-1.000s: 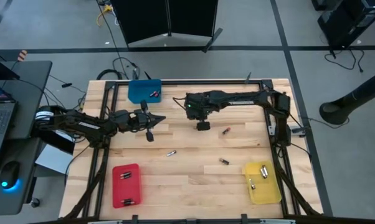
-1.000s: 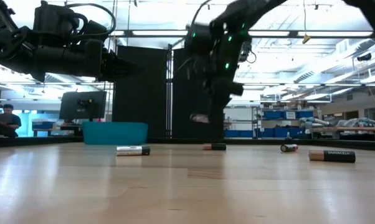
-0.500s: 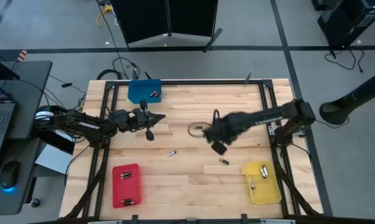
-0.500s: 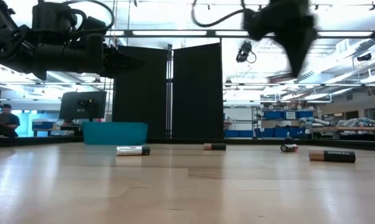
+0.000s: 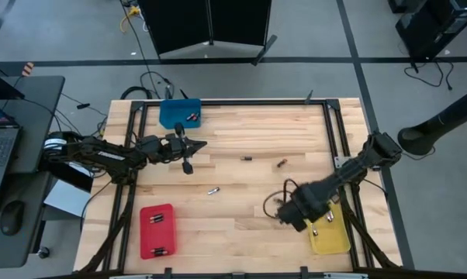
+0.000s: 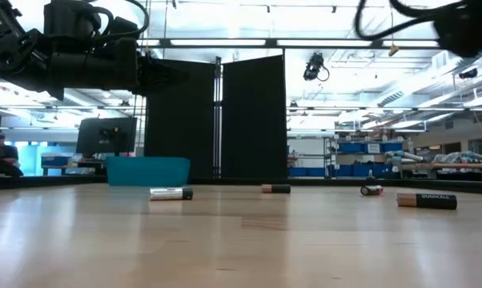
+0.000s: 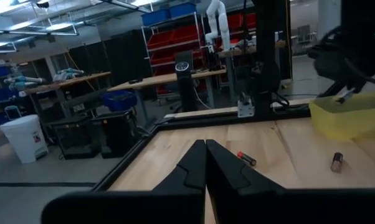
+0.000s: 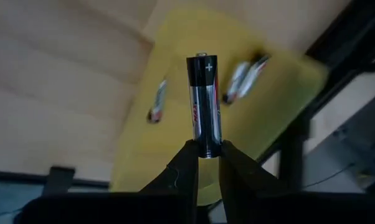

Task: Sort batteries
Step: Put the silver battery into the yellow bin

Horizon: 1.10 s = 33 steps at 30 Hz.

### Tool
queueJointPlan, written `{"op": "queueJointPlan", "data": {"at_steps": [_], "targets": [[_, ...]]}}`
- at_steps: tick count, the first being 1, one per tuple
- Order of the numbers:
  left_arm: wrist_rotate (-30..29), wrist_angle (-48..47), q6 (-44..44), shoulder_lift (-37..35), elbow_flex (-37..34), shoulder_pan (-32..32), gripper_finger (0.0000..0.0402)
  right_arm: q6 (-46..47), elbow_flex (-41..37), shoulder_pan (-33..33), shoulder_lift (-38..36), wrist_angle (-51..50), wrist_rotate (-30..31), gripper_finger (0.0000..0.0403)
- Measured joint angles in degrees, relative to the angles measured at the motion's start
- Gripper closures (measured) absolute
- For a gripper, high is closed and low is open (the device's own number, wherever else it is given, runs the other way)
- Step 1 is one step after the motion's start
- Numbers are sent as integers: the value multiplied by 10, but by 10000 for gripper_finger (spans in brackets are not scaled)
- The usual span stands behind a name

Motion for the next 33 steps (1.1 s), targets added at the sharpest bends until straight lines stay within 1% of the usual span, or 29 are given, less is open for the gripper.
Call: {"op": "queueJointPlan", "data": {"at_steps": [2,7,11,23,29,33], "targets": [[0,0,8,0,0,0,389,37,-10,20,0,38,-12,351],[0,12,14,0,0,0,389,139,-53,53,0,139,-15,351],[0,20,16,0,0,0,389,197,-95,67,0,173,-12,351],[0,15,13,0,0,0,389,307,-199,95,-31,277,30,351],[0,14,10,0,0,0,389,338,-252,109,-40,332,45,351],[-1,14,9,0,-1,0,389,340,-270,110,-44,353,42,351]]}}
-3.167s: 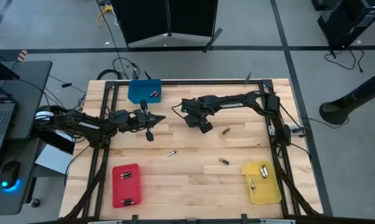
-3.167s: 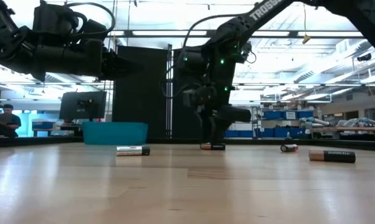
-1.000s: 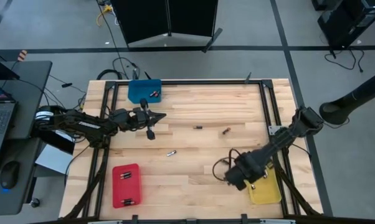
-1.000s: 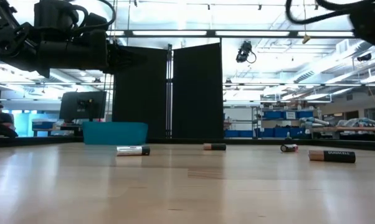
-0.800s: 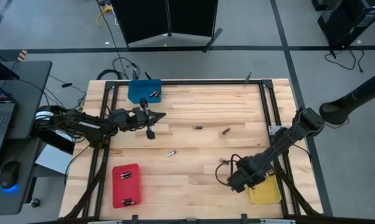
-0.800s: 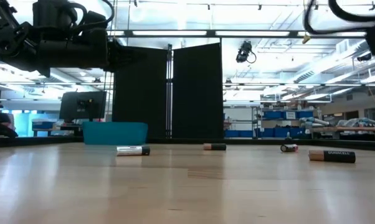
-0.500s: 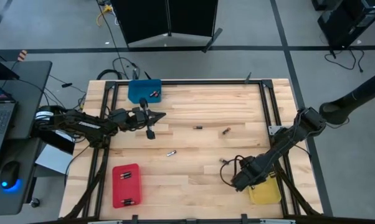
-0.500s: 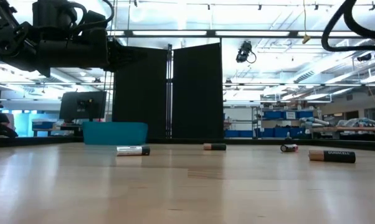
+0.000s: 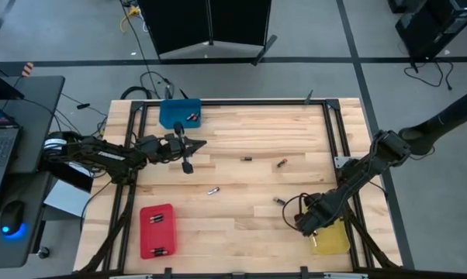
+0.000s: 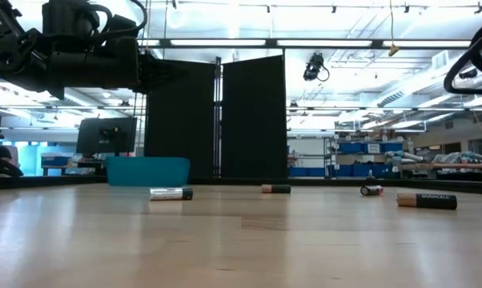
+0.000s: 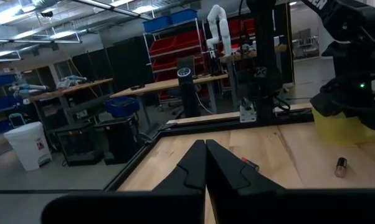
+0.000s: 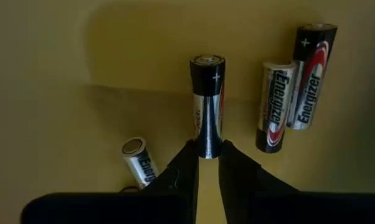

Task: Sort batteries
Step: Put the silver battery into the yellow bin, then put the brown battery into the red bin

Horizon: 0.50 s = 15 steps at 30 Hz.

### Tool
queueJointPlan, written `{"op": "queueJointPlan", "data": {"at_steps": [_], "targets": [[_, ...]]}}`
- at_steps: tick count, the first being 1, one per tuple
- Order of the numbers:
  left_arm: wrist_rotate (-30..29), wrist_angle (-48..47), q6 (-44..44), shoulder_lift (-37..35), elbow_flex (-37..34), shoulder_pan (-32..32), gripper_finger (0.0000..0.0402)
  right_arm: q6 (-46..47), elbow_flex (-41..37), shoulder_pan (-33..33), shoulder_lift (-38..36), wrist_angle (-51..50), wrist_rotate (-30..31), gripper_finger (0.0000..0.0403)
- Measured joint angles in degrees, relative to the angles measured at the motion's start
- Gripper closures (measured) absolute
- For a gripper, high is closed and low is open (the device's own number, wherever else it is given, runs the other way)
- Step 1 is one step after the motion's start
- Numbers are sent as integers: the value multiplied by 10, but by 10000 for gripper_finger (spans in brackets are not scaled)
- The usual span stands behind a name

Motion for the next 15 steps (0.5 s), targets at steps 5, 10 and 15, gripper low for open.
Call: {"op": "queueJointPlan", "data": {"at_steps": [5,10,15], "targets": [[-6,-1,0,0,0,0,389,-9,0,2,1,-9,-1,323],[-7,-14,-1,0,0,0,389,-46,36,3,5,-90,-4,274],[-6,-23,-2,0,0,0,389,-96,102,-1,4,-225,-9,238]]}}
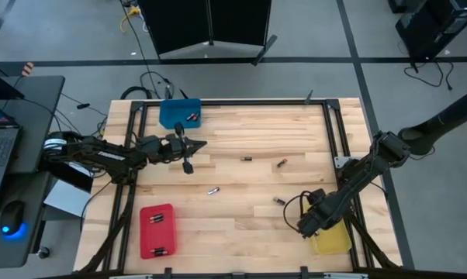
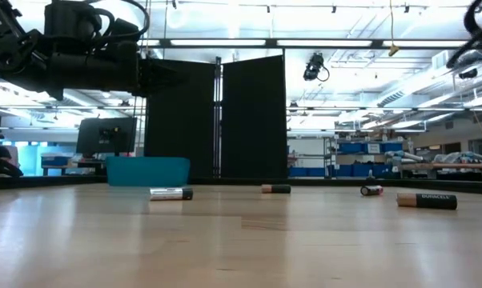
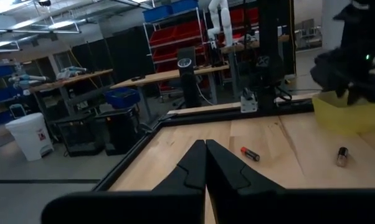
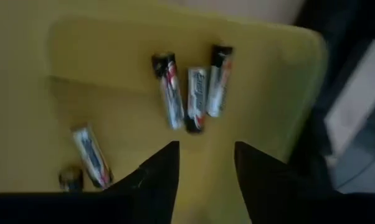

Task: Sort batteries
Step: Put the brown battery into the red bin

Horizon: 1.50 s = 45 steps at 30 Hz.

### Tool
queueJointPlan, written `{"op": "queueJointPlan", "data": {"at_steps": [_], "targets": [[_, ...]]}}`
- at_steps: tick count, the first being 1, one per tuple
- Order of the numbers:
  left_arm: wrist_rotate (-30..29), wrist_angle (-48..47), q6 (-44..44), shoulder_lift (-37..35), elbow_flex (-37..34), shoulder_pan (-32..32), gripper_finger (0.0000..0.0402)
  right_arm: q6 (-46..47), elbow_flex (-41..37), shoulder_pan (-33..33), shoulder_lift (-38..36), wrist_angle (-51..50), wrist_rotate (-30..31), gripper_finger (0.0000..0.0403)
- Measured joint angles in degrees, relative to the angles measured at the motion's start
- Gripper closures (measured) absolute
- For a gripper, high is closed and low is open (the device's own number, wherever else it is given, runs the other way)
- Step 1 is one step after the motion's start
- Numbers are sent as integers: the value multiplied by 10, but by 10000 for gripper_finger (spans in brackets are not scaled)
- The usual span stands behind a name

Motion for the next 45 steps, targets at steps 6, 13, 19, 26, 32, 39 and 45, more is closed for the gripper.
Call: {"op": "queueJointPlan", "data": {"at_steps": [6,13,19,26,32,39,45], "targets": [[10,-104,-14,0,33,0,393,-81,102,-17,0,-145,38,259],[88,-349,-17,0,130,-1,396,-242,152,-78,-12,-148,232,385],[166,-399,-18,29,183,-12,397,-442,113,-164,-34,-41,319,391],[182,-401,-24,107,224,-26,397,-621,-3,-239,-66,210,263,395],[186,-378,-44,180,244,-36,397,-642,-65,-241,-81,282,228,393],[188,-375,-41,245,275,-50,397,-611,-68,-191,-75,314,228,366],[175,-327,-40,248,276,-50,396,-573,-80,-157,-69,365,258,308]]}}
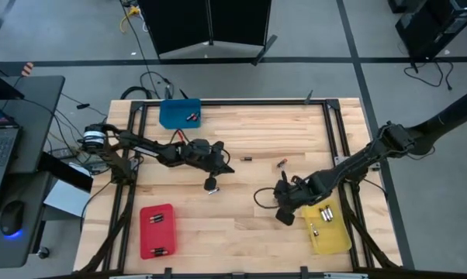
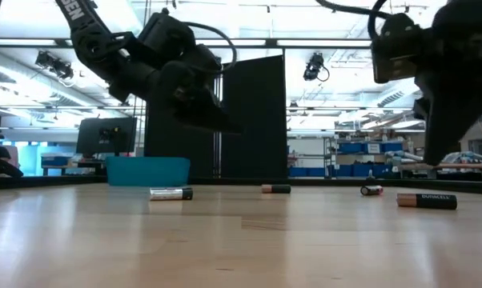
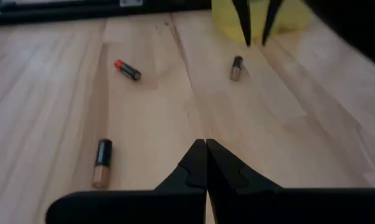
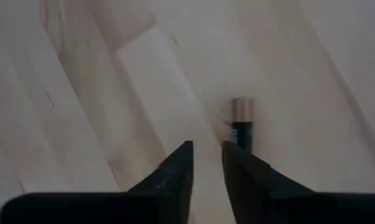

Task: Sort batteries
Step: Put the brown battery into the red bin

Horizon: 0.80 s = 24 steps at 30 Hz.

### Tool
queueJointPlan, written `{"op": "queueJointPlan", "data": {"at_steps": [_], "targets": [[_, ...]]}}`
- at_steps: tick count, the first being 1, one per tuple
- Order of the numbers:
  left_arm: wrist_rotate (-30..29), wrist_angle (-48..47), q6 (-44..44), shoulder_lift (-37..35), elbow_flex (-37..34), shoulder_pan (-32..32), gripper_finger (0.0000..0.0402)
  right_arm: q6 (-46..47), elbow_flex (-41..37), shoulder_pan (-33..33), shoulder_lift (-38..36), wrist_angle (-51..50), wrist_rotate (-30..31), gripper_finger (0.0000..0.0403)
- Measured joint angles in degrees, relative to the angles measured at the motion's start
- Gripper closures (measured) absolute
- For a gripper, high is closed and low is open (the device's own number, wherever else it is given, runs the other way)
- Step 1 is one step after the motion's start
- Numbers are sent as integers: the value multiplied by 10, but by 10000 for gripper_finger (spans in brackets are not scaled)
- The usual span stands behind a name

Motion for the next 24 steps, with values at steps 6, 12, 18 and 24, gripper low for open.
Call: {"op": "queueJointPlan", "data": {"at_steps": [6,12,18,24], "targets": [[0,29,1,0,0,0,396,24,-6,23,53,2,6,265],[0,43,1,0,0,0,396,51,-4,31,89,4,31,263],[0,44,1,0,0,0,396,53,-5,30,78,-1,33,276],[0,44,-1,0,0,0,396,81,-5,-11,40,-80,68,262]]}}
